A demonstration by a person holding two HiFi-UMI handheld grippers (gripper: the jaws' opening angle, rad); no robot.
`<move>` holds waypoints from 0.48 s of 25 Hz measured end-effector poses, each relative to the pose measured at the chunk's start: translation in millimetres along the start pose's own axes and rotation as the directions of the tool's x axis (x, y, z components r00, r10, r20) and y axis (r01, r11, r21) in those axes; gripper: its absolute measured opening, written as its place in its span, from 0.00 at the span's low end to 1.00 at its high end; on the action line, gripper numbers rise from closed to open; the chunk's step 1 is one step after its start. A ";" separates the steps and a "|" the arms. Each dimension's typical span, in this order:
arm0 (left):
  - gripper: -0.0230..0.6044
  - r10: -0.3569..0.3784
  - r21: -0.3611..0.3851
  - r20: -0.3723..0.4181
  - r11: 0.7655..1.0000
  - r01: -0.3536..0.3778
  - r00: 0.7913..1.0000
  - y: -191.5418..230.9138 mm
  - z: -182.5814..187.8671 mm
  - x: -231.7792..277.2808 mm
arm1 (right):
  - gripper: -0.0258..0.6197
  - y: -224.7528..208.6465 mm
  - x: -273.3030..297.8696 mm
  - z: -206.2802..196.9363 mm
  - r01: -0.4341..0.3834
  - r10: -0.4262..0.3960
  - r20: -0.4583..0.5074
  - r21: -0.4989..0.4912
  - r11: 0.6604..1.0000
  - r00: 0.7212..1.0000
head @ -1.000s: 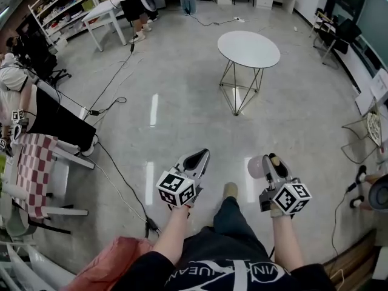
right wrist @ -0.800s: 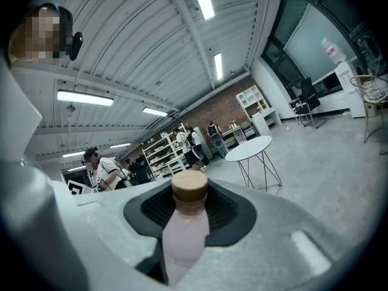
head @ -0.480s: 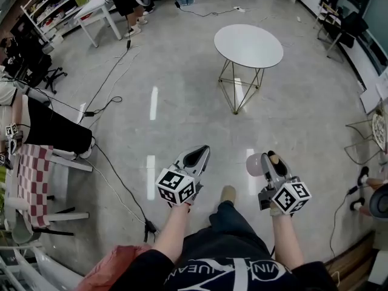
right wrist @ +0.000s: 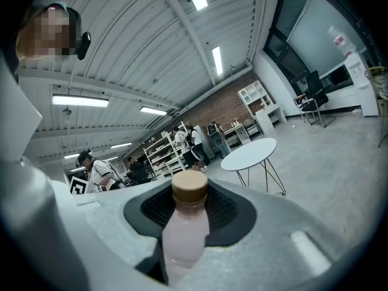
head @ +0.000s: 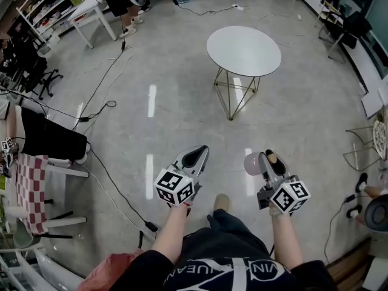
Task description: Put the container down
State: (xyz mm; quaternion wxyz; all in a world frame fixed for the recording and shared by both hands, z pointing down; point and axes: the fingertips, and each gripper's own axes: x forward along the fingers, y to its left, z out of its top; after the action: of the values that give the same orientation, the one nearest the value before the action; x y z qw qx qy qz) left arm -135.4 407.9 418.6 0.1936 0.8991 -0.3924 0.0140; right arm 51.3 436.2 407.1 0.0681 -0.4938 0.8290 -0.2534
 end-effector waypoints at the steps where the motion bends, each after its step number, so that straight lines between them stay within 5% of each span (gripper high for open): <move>1: 0.06 0.001 0.000 -0.001 1.000 -0.001 1.000 0.6 0.7 7.4 | 0.24 -5.7 3.0 3.0 -0.002 0.002 -0.001 -0.001 1.000 1.000; 12: 0.06 0.004 0.004 -0.011 1.000 -0.004 1.000 5.8 9.3 68.5 | 0.24 -52.7 30.2 32.4 -0.020 0.020 0.001 0.003 1.000 1.000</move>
State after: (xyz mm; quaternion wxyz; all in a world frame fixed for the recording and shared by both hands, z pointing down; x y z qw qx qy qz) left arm -93.4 353.1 424.1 0.1939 0.8987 -0.3929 0.0202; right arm 89.2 378.7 409.0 0.0718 -0.4857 0.8334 -0.2538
